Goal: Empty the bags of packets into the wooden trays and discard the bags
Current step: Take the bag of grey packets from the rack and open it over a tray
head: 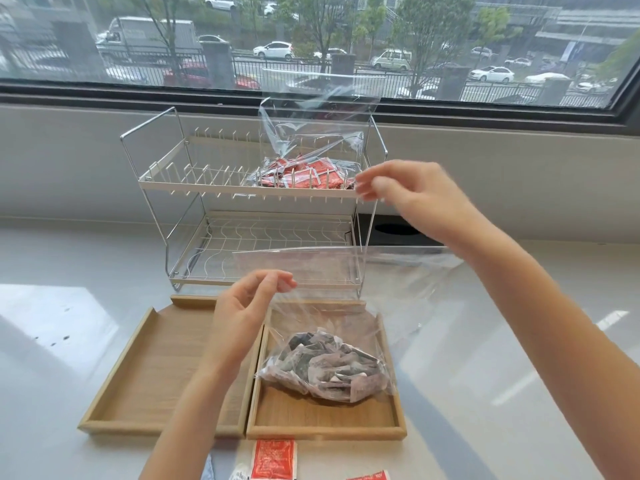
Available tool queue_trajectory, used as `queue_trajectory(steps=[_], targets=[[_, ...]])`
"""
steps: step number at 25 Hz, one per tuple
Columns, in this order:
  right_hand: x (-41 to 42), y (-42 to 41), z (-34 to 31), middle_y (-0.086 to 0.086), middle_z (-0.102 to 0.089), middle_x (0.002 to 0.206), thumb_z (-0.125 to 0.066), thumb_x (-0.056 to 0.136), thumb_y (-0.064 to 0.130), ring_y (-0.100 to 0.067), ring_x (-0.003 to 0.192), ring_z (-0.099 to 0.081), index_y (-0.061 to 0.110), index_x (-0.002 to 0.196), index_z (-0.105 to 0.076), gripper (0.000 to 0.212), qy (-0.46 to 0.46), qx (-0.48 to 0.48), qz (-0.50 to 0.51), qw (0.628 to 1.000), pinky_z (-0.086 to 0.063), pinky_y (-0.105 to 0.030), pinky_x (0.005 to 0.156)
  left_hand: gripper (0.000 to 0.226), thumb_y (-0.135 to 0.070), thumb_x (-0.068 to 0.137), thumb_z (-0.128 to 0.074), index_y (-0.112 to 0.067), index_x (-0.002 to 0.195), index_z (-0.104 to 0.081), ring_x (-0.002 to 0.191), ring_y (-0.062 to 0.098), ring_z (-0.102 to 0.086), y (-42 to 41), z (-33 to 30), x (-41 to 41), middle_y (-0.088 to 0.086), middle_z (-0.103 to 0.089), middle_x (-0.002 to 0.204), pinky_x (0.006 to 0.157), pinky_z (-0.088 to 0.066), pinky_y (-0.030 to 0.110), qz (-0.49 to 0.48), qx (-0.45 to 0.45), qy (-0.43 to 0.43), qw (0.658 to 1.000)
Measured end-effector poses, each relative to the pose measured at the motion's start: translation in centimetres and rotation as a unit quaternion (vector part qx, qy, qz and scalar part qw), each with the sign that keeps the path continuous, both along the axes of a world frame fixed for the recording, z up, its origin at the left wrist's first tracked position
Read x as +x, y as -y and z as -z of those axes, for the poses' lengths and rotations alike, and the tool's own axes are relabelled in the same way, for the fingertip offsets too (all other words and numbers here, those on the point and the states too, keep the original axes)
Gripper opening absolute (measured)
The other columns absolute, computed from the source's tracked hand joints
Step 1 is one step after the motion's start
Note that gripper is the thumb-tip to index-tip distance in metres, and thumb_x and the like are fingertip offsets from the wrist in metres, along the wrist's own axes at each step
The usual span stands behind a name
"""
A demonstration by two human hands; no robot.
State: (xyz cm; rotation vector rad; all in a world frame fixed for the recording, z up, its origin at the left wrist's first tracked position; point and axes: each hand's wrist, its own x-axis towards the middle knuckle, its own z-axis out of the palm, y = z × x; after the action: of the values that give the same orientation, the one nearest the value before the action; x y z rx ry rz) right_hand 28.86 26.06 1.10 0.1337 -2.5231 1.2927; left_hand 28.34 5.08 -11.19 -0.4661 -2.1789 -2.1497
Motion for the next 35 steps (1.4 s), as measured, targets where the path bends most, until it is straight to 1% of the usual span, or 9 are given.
queue_trajectory(steps=[2, 5, 10, 13, 18, 23, 26, 32, 35], targets=[[-1.0, 2.4, 0.1, -0.001, -0.070, 0.091, -0.045, 0.091, 0.009, -0.009, 0.080, -0.065, 0.013, 0.101, -0.067, 0.025, 0.120, 0.093, -0.113, 0.982, -0.049, -0.013, 0.072, 0.019, -0.029, 0.081, -0.050, -0.024, 0.079, -0.069, 0.078, -0.001, -0.063, 0.0, -0.5, 0.4, -0.014, -0.073, 0.075, 0.076, -0.046, 0.008, 0.020, -0.001, 0.005, 1.000], [-1.4, 5.1, 2.4, -0.005, -0.072, 0.095, -0.047, 0.090, 0.016, -0.008, 0.077, -0.062, 0.014, 0.100, -0.068, 0.023, 0.197, 0.163, -0.187, 0.948, -0.048, -0.016, 0.068, 0.021, -0.034, 0.074, -0.054, -0.021, 0.083, -0.068, 0.069, 0.000, -0.066, 0.0, -1.1, 0.9, -0.010, -0.074, 0.072, 0.065, -0.048, 0.009, 0.015, 0.003, 0.007, 1.000], [-0.3, 5.8, 3.6, 0.003, -0.069, 0.091, -0.047, 0.091, 0.033, -0.010, 0.086, -0.067, 0.014, 0.106, -0.067, 0.032, 0.297, 0.071, -0.205, 0.930, -0.054, -0.020, 0.074, 0.023, -0.038, 0.067, -0.061, -0.018, 0.076, -0.056, 0.068, 0.008, -0.067, 0.0, -1.2, 0.9, -0.004, -0.067, 0.073, 0.060, -0.052, 0.018, -0.047, 0.001, 0.007, 0.999], [0.1, 5.4, 3.6, 0.000, -0.071, 0.092, -0.052, 0.087, 0.039, -0.014, 0.085, -0.065, 0.020, 0.101, -0.070, 0.030, 0.279, 0.086, -0.197, 0.936, -0.051, -0.023, 0.074, 0.014, -0.027, 0.074, -0.063, -0.018, 0.077, -0.053, 0.064, 0.003, -0.063, -0.3, -1.3, 1.0, -0.003, -0.065, 0.073, 0.056, -0.049, 0.016, -0.035, -0.020, 0.016, 0.999], [0.4, 5.1, 3.8, 0.014, -0.063, 0.065, -0.066, 0.079, 0.033, 0.004, 0.053, -0.052, 0.020, 0.088, -0.073, 0.018, 0.266, 0.053, -0.186, 0.944, -0.043, -0.008, 0.054, 0.006, -0.011, 0.077, -0.064, -0.012, 0.075, -0.058, 0.055, -0.002, -0.060, -0.4, -1.5, 1.1, -0.012, -0.067, 0.059, 0.053, -0.046, 0.010, -0.008, -0.007, 0.027, 1.000], [0.5, 5.3, 4.1, -0.003, -0.070, 0.077, -0.071, 0.074, 0.025, -0.007, 0.068, -0.057, 0.021, 0.079, -0.073, 0.007, 0.193, 0.003, -0.150, 0.970, -0.049, -0.025, 0.067, 0.007, -0.001, 0.080, -0.058, -0.007, 0.078, -0.055, 0.052, -0.003, -0.059, -0.4, -2.0, 1.7, -0.013, -0.065, 0.054, 0.050, -0.044, 0.007, -0.002, 0.046, 0.028, 0.999], [0.7, 5.3, 4.1, 0.005, -0.069, 0.073, -0.068, 0.076, 0.021, -0.009, 0.071, -0.060, 0.025, 0.073, -0.071, 0.006, 0.175, 0.026, -0.148, 0.973, -0.052, -0.031, 0.076, 0.010, -0.001, 0.080, -0.059, -0.009, 0.077, -0.055, 0.052, -0.002, -0.058, -0.3, -1.8, 1.6, -0.013, -0.064, 0.056, 0.050, -0.044, 0.008, 0.002, 0.045, 0.027, 0.999], [0.5, 4.1, 1.7, 0.004, -0.064, 0.068, -0.059, 0.085, 0.008, 0.002, 0.059, -0.060, 0.018, 0.077, -0.063, 0.012, 0.081, -0.087, -0.126, 0.985, -0.050, -0.013, 0.061, 0.009, -0.011, 0.079, -0.062, -0.013, 0.075, -0.055, 0.052, 0.000, -0.052, 0.1, -1.6, 1.3, -0.005, -0.056, 0.064, 0.056, -0.043, 0.007, -0.018, 0.006, 0.036, 0.999], [0.2, 3.5, 1.5, 0.008, -0.066, 0.080, -0.053, 0.089, 0.022, 0.003, 0.068, -0.064, 0.020, 0.093, -0.063, 0.011, 0.133, -0.072, -0.145, 0.978, -0.051, -0.013, 0.067, 0.009, -0.012, 0.079, -0.063, -0.015, 0.074, -0.055, 0.056, 0.004, -0.053, 0.2, -1.8, 1.0, -0.004, -0.055, 0.067, 0.057, -0.045, 0.008, -0.023, -0.004, 0.028, 0.999]])
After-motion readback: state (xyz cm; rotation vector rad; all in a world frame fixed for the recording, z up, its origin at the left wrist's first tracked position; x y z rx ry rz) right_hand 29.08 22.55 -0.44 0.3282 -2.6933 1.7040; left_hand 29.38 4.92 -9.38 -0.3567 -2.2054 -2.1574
